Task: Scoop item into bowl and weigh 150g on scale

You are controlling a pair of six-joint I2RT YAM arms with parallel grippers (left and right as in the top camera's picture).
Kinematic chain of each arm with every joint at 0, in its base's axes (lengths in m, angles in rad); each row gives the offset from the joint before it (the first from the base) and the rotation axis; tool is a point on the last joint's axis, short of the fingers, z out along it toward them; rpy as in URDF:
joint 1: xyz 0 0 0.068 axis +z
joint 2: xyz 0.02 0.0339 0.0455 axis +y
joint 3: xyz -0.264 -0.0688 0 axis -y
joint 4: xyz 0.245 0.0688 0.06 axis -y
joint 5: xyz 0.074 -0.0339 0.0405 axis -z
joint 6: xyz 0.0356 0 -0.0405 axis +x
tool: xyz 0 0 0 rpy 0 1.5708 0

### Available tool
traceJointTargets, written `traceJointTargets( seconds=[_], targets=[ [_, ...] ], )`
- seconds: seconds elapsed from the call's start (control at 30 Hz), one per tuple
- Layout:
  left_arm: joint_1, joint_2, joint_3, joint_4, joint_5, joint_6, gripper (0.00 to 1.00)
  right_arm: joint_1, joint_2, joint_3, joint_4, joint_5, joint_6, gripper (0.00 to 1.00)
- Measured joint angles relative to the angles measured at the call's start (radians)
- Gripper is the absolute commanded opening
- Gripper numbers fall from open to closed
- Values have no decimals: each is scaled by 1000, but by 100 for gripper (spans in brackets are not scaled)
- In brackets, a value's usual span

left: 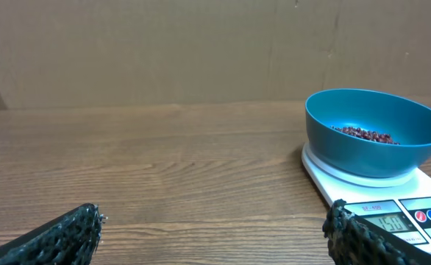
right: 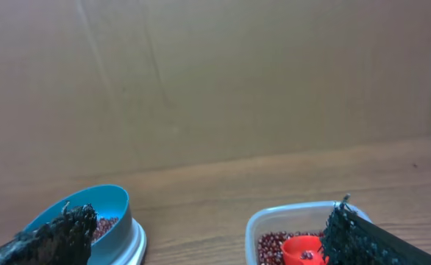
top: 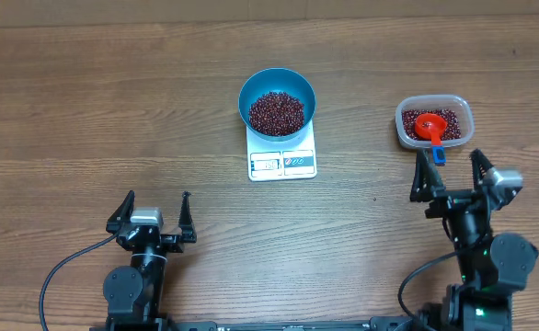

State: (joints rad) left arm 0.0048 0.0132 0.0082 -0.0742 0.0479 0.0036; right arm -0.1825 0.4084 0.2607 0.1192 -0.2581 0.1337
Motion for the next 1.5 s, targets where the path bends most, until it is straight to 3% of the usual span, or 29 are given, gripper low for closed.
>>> traceJointTargets(
  seconds=[0.67, 1.2, 1.5],
  targets=[
    [0, 0, 0, 0, 0, 0, 99, 71, -278, -242, -7, 81, 24, 100],
    [0, 0, 0, 0, 0, 0, 100, 82, -396, -242, -185, 182, 27, 100],
    [0, 0, 0, 0, 0, 0, 99, 214, -397, -242, -203, 264, -2, 100]
  ],
)
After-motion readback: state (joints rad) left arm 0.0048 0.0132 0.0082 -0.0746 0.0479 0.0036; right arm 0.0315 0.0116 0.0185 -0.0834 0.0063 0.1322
